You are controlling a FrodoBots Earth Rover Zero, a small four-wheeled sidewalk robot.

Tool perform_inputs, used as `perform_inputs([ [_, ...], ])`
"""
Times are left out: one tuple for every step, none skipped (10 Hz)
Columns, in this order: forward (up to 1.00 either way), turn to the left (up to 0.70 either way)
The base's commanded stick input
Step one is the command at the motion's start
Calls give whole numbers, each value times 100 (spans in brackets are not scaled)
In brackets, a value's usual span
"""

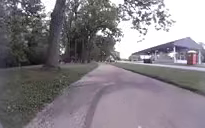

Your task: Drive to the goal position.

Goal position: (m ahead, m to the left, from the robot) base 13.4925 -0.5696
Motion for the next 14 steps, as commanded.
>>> perform_inputs([
  [70, 0],
  [70, 0],
  [70, 0],
  [70, 0],
  [70, 0],
  [70, 0],
  [70, 0],
  [70, 0],
  [70, 0],
  [70, 0],
  [70, 0],
  [70, 0],
  [70, 0],
  [70, 0],
])
